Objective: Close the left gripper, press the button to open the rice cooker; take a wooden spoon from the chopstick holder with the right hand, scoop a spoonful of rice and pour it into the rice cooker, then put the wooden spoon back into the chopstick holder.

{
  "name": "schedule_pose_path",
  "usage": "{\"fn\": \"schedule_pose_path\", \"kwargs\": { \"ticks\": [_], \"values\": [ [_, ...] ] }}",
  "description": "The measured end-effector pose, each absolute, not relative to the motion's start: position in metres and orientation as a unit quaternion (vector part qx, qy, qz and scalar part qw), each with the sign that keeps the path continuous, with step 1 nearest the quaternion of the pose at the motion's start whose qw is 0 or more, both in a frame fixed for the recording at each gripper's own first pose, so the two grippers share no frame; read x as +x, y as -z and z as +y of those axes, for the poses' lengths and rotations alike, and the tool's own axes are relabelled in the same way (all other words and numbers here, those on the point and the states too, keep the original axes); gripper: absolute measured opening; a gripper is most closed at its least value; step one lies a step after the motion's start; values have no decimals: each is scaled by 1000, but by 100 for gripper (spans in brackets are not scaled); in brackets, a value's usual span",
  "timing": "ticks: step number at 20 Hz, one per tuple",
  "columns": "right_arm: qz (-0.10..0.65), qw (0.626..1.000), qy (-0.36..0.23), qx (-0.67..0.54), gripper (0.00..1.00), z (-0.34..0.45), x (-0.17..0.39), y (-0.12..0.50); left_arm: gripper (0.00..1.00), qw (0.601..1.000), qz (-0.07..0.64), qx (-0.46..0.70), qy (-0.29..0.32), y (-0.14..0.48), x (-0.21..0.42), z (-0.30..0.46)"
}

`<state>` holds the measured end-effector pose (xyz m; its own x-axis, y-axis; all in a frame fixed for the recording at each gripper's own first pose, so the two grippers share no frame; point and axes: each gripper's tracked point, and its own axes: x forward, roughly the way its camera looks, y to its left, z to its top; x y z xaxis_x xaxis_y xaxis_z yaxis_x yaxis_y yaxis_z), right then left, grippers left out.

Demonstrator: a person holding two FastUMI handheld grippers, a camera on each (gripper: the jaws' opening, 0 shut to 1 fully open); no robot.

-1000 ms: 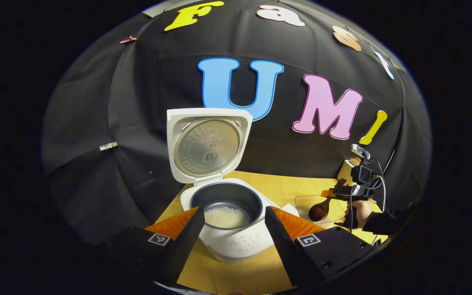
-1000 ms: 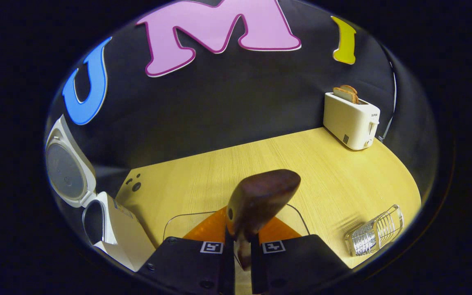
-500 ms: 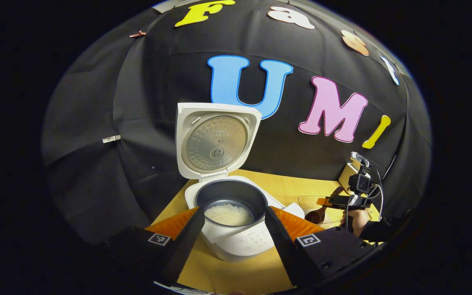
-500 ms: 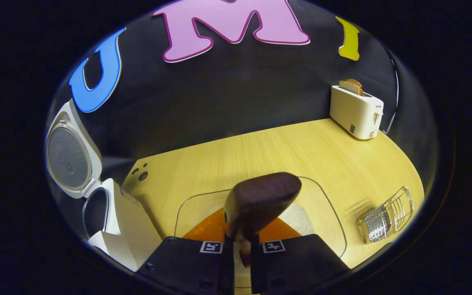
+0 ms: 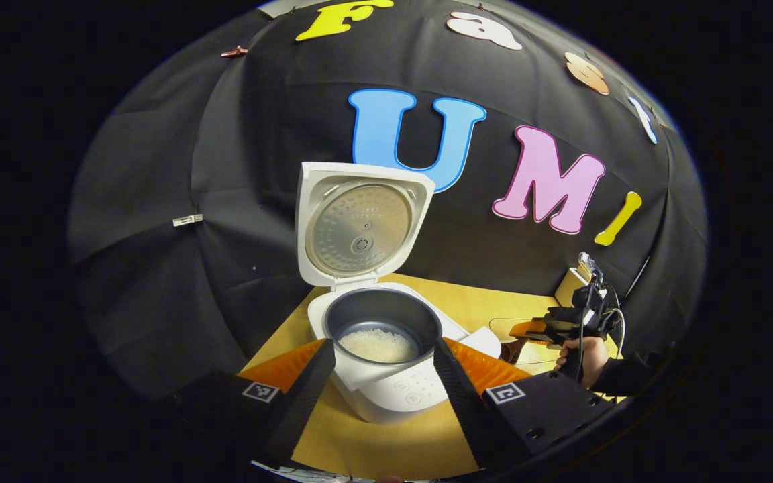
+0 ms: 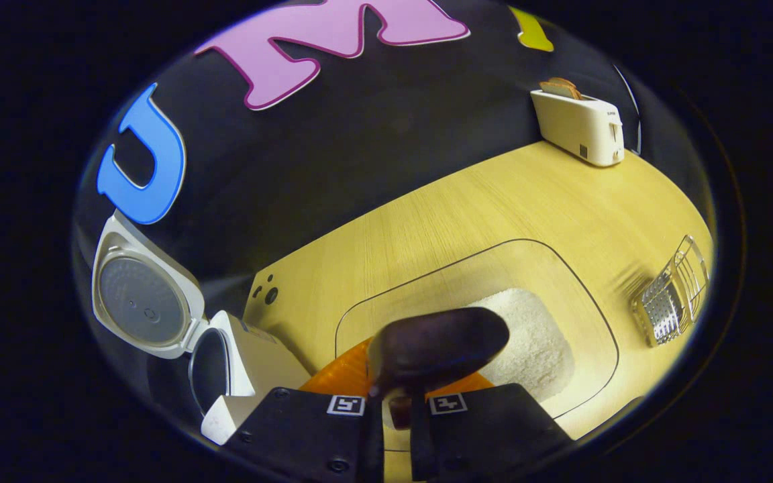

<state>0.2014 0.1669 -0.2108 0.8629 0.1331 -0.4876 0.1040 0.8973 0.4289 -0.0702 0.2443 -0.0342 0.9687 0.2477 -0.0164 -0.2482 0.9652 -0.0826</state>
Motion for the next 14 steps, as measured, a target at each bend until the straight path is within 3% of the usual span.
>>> {"fn": "schedule_pose_path", "kwargs": {
  "ticks": [3,4,5,9,10,11,14],
  "values": [
    [264,931,-2,252,20,161,201,211,96,990,6,-44,-131,36,-74,247],
    [265,927,1,265,20,158,201,211,92,990,5,-44,-133,36,-76,248],
    [264,924,3,278,20,156,200,210,96,990,3,-44,-135,35,-78,249],
    [262,913,1,312,20,148,197,199,96,990,4,-39,-134,37,-77,247],
    [260,912,0,318,20,146,195,196,91,990,6,-36,-134,39,-76,247],
    [258,911,0,322,20,144,194,194,95,991,8,-33,-132,39,-76,245],
    [253,903,11,347,19,132,192,189,96,991,5,-25,-129,37,-76,239]
  ]
}}
